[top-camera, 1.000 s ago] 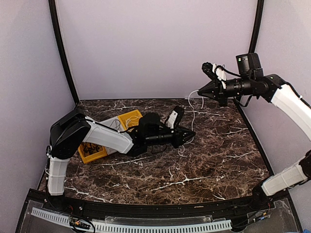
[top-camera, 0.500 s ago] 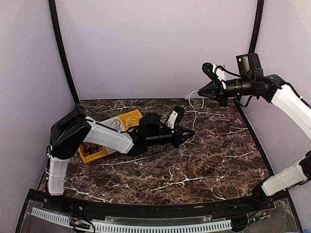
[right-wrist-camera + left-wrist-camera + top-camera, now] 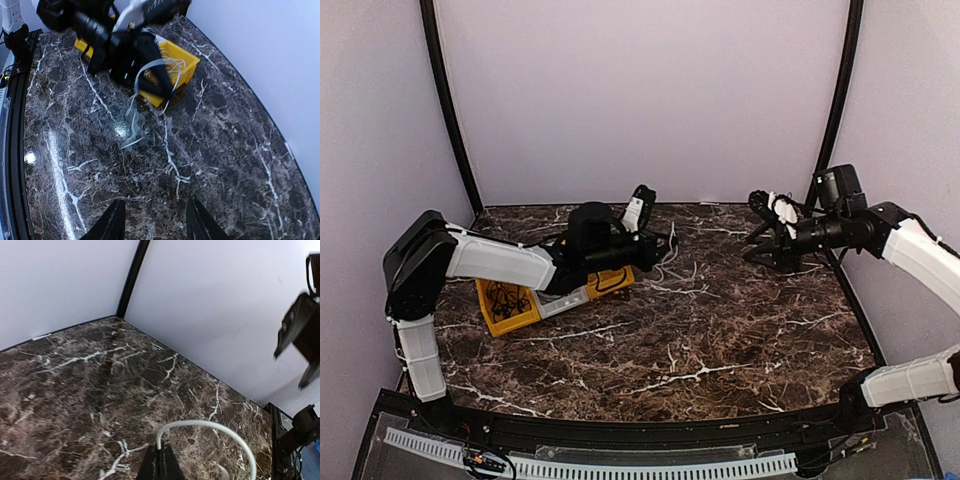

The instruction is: Untangle the cables

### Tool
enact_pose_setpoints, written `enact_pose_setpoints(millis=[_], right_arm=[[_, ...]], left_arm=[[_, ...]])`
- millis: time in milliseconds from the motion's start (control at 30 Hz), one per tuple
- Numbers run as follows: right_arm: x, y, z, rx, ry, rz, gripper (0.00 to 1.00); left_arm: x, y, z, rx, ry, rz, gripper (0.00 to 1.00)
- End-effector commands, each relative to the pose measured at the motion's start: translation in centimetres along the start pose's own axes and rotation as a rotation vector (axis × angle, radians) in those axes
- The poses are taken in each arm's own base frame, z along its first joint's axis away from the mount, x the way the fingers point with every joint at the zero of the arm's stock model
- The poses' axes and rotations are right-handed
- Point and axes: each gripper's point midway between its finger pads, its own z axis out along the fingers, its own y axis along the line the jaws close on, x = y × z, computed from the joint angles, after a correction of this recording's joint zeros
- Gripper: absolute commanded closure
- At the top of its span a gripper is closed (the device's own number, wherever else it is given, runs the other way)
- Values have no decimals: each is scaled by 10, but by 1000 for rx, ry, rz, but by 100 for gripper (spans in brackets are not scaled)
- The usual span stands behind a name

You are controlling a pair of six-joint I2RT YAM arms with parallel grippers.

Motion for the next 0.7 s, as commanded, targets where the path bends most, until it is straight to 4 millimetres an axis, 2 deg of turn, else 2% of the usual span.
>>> enact_pose_setpoints(millis=[0, 167, 267, 333, 533, 667], right_arm=[[34, 13, 9, -25, 12, 45, 56], [70, 16, 24, -23, 4, 105, 54], [97, 16, 35, -14, 59, 107, 54], [108, 15, 40, -12, 94, 123, 54], [108, 17, 42, -34, 92, 133, 53], [109, 16, 42, -28, 96, 131, 53]], left_arm=[[-48, 15, -33, -65, -37, 39, 100], [-62, 33, -49, -129, -1, 95, 100], [-68, 43, -52, -159, 9, 125, 100], [-69, 51, -55, -177, 12, 126, 100], [-65, 73, -60, -216, 27, 122, 100], [-58, 104, -67, -272, 40, 105, 100]])
